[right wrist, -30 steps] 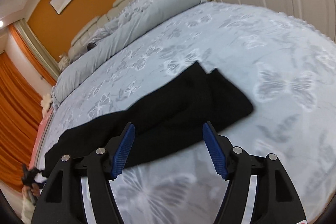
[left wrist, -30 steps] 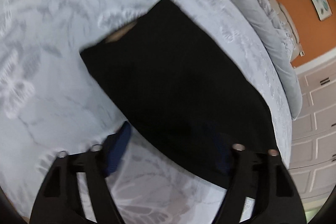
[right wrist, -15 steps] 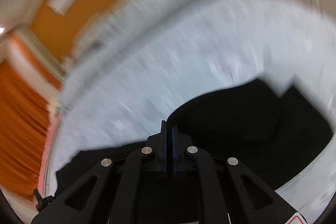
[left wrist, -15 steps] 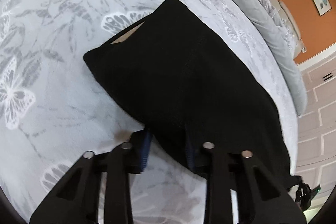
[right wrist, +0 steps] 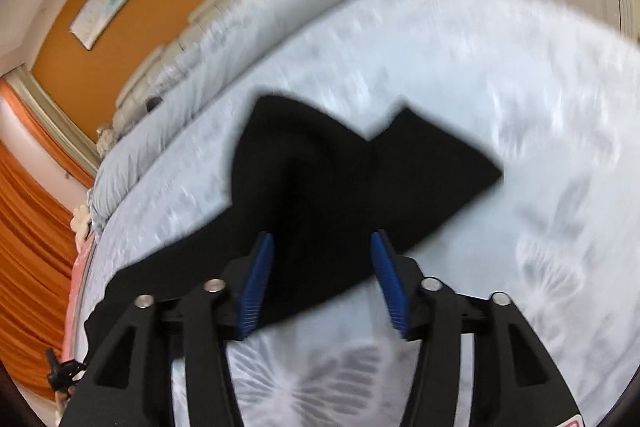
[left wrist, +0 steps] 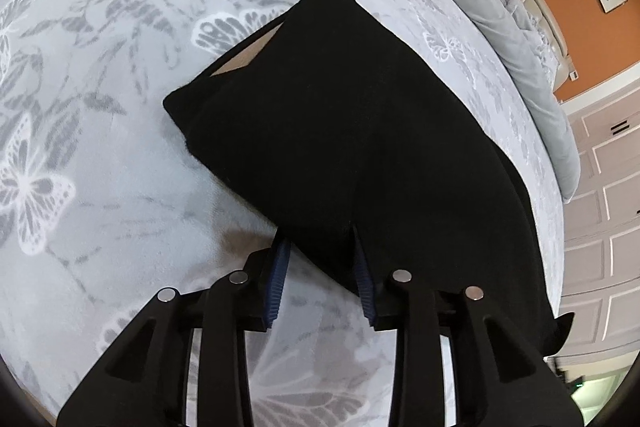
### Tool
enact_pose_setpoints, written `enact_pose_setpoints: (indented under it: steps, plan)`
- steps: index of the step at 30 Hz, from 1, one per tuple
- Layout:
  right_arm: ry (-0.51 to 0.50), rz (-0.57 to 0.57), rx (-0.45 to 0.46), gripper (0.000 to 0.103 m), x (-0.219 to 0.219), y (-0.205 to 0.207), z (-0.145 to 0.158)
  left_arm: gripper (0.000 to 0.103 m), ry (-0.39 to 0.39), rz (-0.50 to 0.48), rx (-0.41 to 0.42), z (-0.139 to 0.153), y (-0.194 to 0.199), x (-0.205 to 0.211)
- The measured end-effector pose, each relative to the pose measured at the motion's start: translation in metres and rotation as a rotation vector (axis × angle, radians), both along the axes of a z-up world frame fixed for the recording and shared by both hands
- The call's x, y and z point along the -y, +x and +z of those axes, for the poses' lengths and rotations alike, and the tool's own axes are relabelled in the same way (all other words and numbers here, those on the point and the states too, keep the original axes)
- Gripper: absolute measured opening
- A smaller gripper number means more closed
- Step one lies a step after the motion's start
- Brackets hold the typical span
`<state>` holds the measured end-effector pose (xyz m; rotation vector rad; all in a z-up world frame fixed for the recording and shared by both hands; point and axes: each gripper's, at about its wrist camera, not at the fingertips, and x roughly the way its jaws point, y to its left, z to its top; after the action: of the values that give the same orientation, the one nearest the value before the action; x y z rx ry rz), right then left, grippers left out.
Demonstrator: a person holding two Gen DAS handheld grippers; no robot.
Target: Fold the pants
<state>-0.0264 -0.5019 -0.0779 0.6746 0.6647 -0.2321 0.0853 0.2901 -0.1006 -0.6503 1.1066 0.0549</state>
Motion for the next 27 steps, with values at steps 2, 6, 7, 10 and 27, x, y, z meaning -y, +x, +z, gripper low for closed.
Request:
enact_pose_setpoints:
  steps: [2, 6, 7, 10, 27]
  plan:
    - [-0.105, -0.009, -0.013, 0.074, -0.011, 0.012, 0.024, 0.031, 0.013, 0.001, 0.002, 0.000, 0.000, 0.001]
    - [-0.401, 0.011, -0.195, 0.080, -0.043, 0.077, 0.032, 0.034, 0.038, 0.007, 0.004, 0.000, 0.006, 0.009]
    - [-0.436, -0.006, -0.258, 0.067, -0.043, 0.092, 0.022, 0.034, 0.042, 0.008, 0.002, 0.000, 0.007, 0.010]
    - [-0.336, 0.013, -0.282, 0.012, -0.027, 0.109, 0.011, 0.034, 0.032, 0.005, -0.007, 0.000, 0.011, 0.009]
    - [0.143, -0.146, -0.019, 0.044, 0.080, 0.000, -0.054, 0.047, -0.086, -0.019, 0.029, -0.005, 0.002, -0.006]
